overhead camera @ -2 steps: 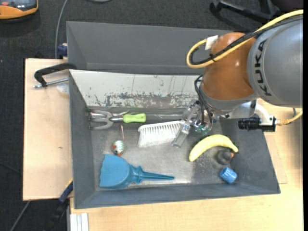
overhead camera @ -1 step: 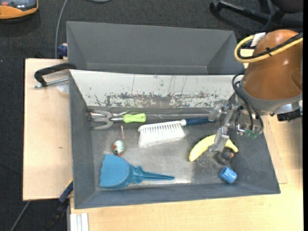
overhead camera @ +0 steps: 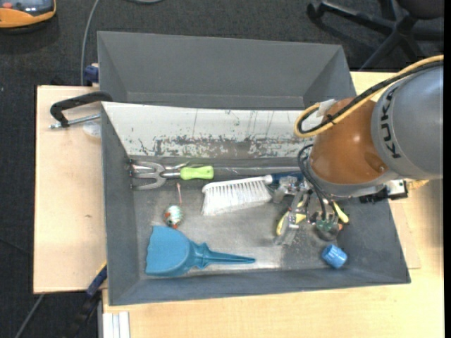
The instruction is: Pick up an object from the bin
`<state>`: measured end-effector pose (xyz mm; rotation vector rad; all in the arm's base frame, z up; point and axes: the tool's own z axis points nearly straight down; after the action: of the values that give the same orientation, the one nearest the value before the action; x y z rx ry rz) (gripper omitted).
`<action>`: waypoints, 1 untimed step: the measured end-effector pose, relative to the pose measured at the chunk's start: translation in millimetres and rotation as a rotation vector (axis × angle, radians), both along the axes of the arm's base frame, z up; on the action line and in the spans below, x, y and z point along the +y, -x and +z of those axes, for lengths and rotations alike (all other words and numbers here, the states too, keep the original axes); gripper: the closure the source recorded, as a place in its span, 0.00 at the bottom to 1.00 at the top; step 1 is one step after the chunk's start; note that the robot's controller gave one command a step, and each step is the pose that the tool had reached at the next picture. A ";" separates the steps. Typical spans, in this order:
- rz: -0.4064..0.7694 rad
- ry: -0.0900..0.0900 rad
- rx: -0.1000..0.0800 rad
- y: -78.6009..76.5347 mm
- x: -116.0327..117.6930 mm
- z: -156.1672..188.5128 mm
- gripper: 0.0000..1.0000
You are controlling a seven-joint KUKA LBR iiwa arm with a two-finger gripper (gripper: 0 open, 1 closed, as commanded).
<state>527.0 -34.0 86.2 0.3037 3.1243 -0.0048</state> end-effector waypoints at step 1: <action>-0.219 0.000 -0.014 -72.1 -31.2 42.2 0.00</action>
Offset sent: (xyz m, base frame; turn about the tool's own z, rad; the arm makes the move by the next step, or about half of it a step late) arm 0.0685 -0.0307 0.0390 0.2194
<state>599.2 -65.1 128.4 0.6409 3.0590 -0.0029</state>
